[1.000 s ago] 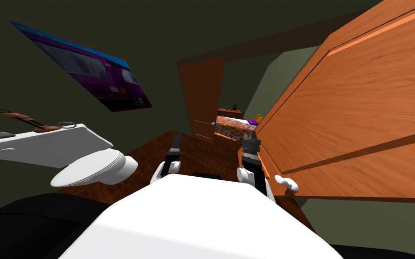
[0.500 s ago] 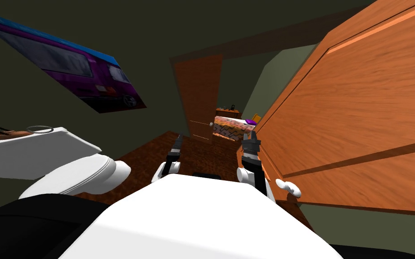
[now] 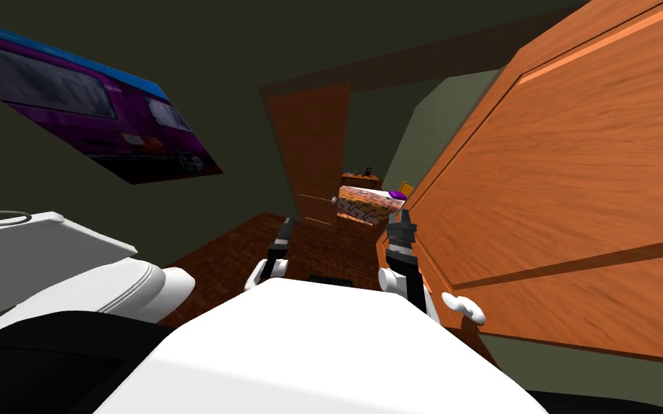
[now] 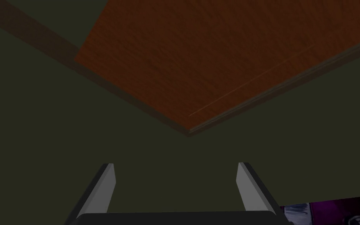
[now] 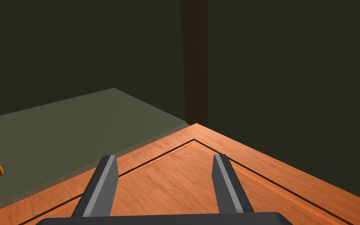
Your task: Pull the door open
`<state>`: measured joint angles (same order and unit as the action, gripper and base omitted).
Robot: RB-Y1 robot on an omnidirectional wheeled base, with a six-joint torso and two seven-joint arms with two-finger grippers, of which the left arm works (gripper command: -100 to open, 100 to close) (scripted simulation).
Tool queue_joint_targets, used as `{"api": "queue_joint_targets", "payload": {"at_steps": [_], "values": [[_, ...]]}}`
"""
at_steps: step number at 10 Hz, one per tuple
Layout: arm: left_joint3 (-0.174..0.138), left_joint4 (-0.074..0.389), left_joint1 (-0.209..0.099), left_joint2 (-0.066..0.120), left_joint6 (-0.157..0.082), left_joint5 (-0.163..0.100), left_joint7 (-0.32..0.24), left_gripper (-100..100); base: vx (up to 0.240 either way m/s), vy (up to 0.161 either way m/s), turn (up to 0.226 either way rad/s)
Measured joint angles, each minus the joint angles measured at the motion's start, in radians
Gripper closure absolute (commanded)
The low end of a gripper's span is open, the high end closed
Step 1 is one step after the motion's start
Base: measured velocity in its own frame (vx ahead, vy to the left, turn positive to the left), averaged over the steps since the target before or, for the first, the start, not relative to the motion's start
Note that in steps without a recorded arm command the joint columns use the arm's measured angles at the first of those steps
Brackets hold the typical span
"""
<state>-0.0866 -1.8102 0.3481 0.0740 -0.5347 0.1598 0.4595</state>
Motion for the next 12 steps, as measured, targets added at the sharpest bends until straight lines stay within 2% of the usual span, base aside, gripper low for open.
{"api": "queue_joint_targets", "payload": {"at_steps": [5,10,12], "values": [[-0.020,0.099,-0.021,0.012,-0.030,0.017,0.092,-100,0.109,-0.028,-0.082],[-0.047,0.222,-0.052,0.024,-0.068,0.032,0.187,-100,0.099,-0.026,-0.078],[-0.055,0.265,-0.068,0.025,-0.076,0.039,0.226,-100,0.117,-0.024,-0.079]]}}
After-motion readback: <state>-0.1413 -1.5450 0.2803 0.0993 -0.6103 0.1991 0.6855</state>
